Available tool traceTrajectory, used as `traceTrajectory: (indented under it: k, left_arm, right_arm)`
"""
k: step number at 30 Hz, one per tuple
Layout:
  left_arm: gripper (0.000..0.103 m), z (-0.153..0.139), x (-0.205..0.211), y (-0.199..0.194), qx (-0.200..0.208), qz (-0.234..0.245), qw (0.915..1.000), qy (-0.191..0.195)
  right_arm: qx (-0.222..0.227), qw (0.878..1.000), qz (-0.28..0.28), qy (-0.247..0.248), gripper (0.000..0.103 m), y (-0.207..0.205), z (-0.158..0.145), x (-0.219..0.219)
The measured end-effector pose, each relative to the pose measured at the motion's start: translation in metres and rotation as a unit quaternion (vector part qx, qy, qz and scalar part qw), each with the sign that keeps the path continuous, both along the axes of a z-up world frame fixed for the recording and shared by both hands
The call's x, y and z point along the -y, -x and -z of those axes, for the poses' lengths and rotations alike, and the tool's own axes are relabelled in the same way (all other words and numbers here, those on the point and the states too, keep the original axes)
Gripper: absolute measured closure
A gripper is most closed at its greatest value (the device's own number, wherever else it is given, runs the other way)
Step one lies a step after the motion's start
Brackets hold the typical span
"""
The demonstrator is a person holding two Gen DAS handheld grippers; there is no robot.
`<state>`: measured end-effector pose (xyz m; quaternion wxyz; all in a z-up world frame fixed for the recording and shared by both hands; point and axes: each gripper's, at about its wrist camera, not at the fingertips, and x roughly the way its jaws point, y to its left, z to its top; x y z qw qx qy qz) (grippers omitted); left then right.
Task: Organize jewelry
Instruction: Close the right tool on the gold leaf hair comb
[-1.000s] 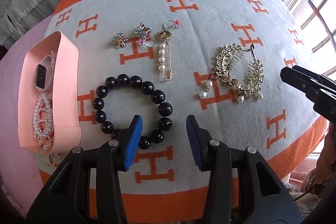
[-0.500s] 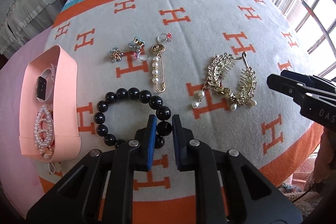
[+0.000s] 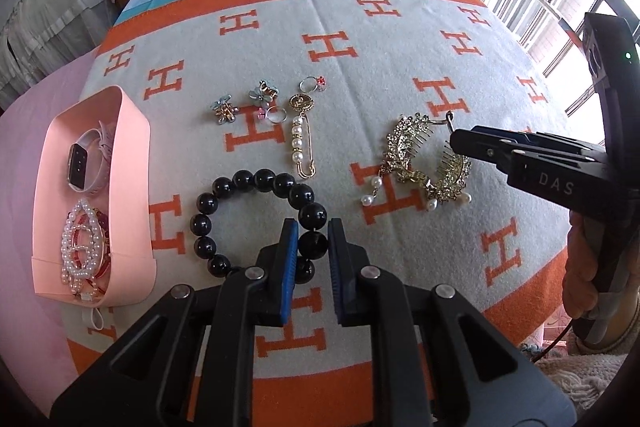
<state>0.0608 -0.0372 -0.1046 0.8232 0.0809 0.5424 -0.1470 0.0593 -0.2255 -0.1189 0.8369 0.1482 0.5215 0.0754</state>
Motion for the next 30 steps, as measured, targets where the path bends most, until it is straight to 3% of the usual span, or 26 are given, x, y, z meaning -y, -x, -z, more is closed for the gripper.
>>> traceTrajectory:
  k: [7,11,15,20,30]
  left_arm:
    - [0.091,0.002,-0.002,-0.002,-0.005,0.004,0.9999,0.012]
    - [0.091,0.001,-0.005,-0.003,-0.005,0.003,0.9998,0.018]
    - [0.091,-0.003,-0.008,-0.002,-0.001,0.002,0.9997,0.024]
    - [0.091,-0.018,-0.013,0.004,0.015,-0.001,0.9991,0.039]
    - [0.091,-0.067,-0.043,0.020,0.046,-0.020,0.9947,0.090]
  right_arm:
    - [0.001,1.000,-0.019,0.021,0.077,-0.017,0.001,-0.015]
    - [0.004,0.998,-0.034,0.048,0.089,-0.021,0.001,-0.024]
    - [0.011,0.997,-0.041,0.071,0.091,-0.019,-0.001,-0.030]
    - [0.028,0.998,-0.030,0.040,0.098,-0.009,-0.017,-0.025]
    - [0.073,0.997,-0.029,0.022,0.099,0.016,-0.070,-0.034]
